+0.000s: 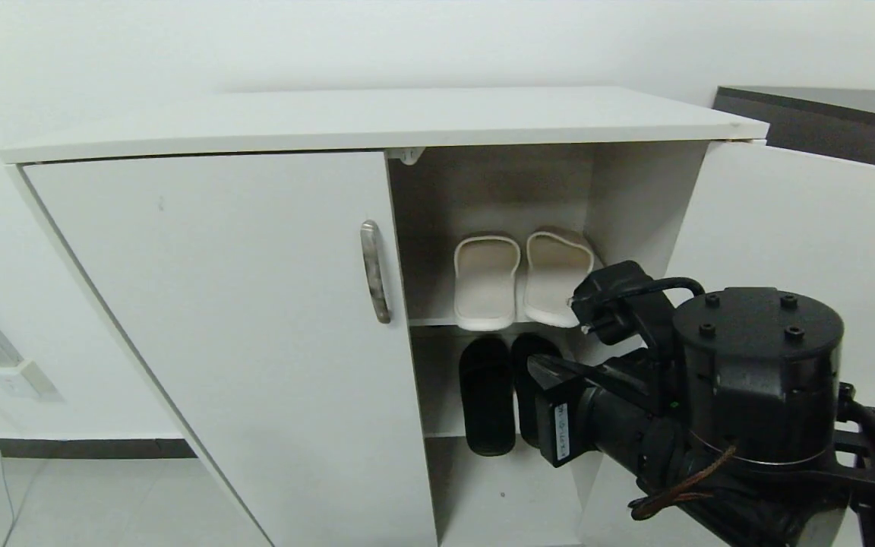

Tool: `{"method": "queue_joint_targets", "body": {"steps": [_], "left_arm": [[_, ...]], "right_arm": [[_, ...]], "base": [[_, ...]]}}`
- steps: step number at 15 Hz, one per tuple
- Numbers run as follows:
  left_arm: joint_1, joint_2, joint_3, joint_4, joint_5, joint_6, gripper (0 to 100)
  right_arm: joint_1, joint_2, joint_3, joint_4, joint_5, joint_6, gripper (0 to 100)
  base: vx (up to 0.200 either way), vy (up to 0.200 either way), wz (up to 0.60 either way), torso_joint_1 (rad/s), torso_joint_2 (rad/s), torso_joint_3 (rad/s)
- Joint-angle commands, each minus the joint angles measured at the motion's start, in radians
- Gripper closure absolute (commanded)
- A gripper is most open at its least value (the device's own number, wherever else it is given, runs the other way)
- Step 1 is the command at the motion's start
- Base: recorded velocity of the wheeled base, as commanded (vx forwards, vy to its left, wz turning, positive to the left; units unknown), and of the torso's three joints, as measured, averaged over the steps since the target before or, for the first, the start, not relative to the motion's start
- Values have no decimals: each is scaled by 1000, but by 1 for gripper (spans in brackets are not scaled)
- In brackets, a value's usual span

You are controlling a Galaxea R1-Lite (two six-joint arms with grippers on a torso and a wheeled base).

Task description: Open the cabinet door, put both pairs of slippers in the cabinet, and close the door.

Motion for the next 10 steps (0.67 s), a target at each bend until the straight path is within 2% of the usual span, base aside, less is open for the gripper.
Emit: {"method": "queue_joint_targets", "body": {"steps": [1,6,10], "left_arm": [[0,1,0,1,1,0,100],[0,1,0,0,1,0,100],[0,1,0,0,1,-2,100]], "right_arm": [[1,15,1,0,-1,2,100],[-12,21,4,0,9,9,100],[-33,56,27,-82,4,-1,100]], "base": [[-200,0,0,7,7,2],[-200,0,0,-2,5,0],[-200,0,0,2,4,5]]}}
